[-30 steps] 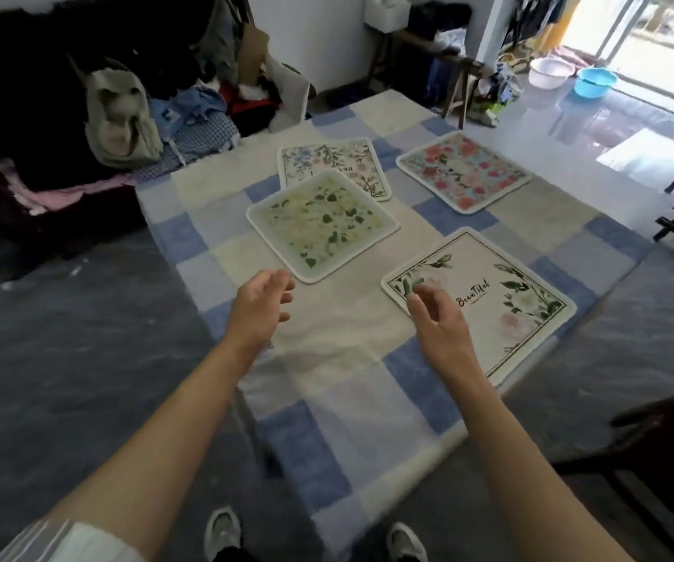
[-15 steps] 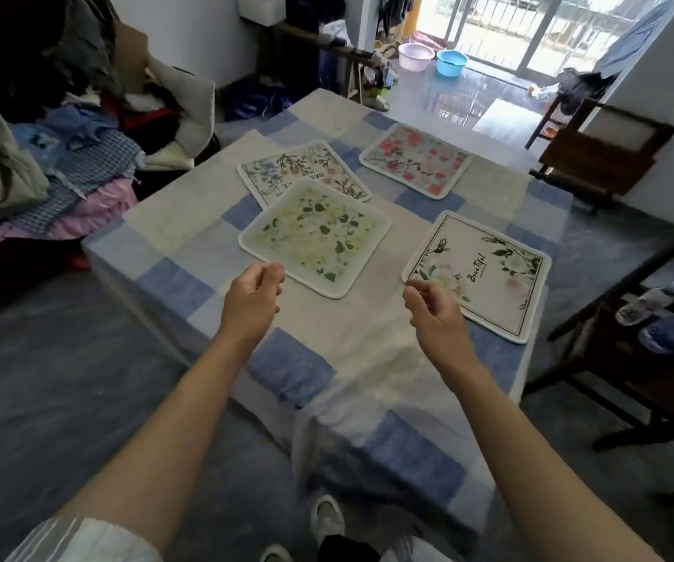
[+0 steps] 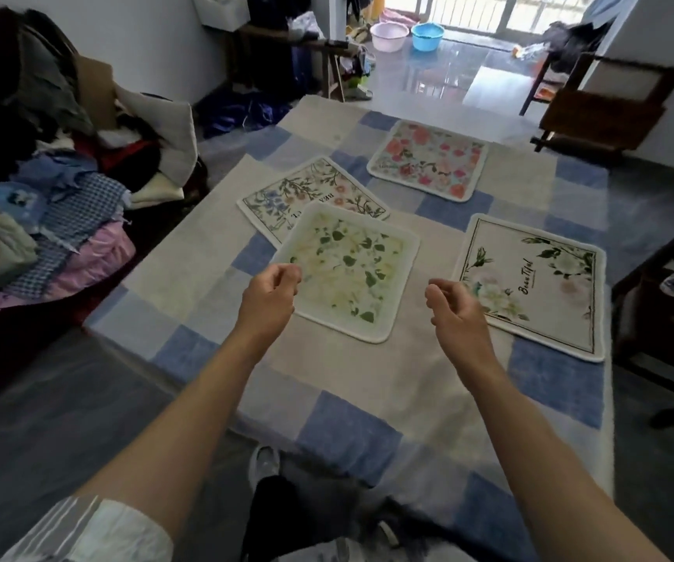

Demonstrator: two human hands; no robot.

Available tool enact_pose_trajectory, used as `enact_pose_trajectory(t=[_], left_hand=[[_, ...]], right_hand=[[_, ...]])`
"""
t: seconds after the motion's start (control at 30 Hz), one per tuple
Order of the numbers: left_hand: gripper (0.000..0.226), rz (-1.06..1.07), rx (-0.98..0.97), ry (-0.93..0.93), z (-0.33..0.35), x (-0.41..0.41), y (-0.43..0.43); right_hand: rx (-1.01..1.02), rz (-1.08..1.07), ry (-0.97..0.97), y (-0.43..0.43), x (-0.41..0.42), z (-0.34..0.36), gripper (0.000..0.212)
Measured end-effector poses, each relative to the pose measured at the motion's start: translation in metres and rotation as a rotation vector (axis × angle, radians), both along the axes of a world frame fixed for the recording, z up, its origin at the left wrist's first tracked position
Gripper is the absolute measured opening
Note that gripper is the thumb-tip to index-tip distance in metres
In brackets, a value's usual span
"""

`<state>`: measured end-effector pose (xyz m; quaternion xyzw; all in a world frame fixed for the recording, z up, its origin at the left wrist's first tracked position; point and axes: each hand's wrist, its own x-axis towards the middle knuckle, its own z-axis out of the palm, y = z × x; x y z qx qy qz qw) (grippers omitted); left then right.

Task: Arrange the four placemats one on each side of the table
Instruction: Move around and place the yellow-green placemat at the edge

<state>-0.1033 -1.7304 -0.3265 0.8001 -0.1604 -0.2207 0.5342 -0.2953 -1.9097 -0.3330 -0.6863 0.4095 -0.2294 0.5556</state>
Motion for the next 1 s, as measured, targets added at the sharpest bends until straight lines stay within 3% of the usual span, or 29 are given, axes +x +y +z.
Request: enact_pose_trajectory(t=[0.2, 0.3, 0.63, 0.77, 0.9, 1.0], left_hand=[[0.026, -0.167, 0.053, 0.01, -0.026, 0.099, -0.012], [0.038, -0.178, 0.092, -0.003, -0.028, 0.147, -0.019], [0.036, -0.329, 0.205, -0.033, -0.058, 0.206, -0.078], [0.031, -0.336, 0.249, -0.082, -0.073, 0.217, -0.094], [0.039, -0.326, 0.352, -0.103, -0.089, 0.23, -0.11], [0.023, -0.339, 0.478, -0.121, -0.099, 0.236, -0.117]], right_hand=[[-0.019, -0.156, 0.078, 0.013, 0.072, -0.01, 0.031], [-0.018, -0.212, 0.115, 0.02, 0.098, -0.008, 0.037], [0.016, -0.382, 0.194, -0.013, 0.128, -0.034, 0.026], [0.041, -0.396, 0.256, -0.032, 0.134, -0.056, 0.03], [0.054, -0.361, 0.39, -0.051, 0.141, -0.081, 0.038], [0.066, -0.243, 0.532, -0.057, 0.145, -0.096, 0.042]])
